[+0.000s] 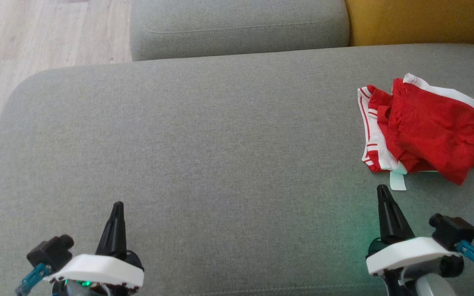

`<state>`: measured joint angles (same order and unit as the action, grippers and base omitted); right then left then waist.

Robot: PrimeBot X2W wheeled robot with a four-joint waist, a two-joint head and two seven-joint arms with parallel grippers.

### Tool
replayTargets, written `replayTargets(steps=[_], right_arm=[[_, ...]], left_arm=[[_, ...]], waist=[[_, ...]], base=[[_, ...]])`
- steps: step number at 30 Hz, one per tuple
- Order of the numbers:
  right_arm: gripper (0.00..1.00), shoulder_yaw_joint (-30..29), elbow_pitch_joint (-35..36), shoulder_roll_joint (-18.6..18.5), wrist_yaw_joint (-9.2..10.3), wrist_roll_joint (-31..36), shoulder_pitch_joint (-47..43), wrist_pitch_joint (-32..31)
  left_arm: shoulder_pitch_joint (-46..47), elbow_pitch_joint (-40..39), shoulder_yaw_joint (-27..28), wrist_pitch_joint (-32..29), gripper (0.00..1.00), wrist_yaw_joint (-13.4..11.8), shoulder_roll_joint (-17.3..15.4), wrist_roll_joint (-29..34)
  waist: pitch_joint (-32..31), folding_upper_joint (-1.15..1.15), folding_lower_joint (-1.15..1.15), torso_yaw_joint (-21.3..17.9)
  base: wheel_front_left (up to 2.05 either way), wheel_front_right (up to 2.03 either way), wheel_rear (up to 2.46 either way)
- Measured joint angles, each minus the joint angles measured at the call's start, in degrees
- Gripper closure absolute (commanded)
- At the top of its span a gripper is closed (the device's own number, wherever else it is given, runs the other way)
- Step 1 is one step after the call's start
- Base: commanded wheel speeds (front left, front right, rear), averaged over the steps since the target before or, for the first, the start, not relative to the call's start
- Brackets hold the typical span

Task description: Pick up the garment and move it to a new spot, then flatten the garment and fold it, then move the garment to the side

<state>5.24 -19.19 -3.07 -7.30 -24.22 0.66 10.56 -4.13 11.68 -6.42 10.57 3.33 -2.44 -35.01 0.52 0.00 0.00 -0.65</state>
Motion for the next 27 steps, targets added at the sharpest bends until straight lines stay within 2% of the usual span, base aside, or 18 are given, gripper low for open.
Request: replayTargets(steps=[27], right_arm=[[1.0, -2.4, 1.0, -0.2, 0.0, -19.2, 0.2, -3.9]], left_arm=[[1.6, 1.3, 2.4, -4.4, 1.0, 0.8, -0.1, -15.9]], waist=[[-0.1, 0.0, 0.0, 0.2]], base=[[0.0, 0.0, 0.0]])
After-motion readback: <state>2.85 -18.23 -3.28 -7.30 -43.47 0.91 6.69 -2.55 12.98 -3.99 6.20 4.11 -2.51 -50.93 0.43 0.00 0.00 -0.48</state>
